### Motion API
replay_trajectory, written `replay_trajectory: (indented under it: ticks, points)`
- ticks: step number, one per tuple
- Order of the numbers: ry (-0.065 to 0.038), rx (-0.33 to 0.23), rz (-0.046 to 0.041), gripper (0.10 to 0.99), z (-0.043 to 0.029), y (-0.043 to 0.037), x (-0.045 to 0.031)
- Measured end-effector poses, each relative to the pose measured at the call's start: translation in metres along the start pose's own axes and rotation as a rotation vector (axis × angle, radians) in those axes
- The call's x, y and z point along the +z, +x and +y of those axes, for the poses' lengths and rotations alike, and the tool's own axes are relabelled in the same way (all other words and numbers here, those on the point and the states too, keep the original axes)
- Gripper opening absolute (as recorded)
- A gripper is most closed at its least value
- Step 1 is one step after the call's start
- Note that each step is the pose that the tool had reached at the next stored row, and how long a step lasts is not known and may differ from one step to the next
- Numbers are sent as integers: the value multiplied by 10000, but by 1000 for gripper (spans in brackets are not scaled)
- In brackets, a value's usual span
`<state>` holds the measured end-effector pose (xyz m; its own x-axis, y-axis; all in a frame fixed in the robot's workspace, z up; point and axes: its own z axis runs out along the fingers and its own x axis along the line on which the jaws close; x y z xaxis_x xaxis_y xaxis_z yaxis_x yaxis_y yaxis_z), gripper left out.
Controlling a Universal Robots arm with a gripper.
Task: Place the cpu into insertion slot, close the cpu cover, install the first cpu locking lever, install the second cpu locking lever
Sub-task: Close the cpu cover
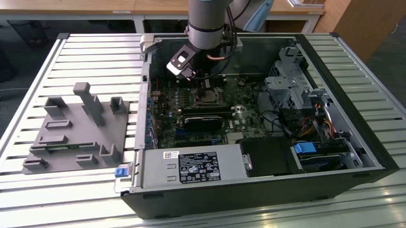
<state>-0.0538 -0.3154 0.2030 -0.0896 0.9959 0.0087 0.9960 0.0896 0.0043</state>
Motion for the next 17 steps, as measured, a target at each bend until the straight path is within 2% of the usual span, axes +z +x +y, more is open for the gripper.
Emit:
replay_trajectory:
  ticks: [17]
  points:
    - [-5,0,5,106,-14,2,31]
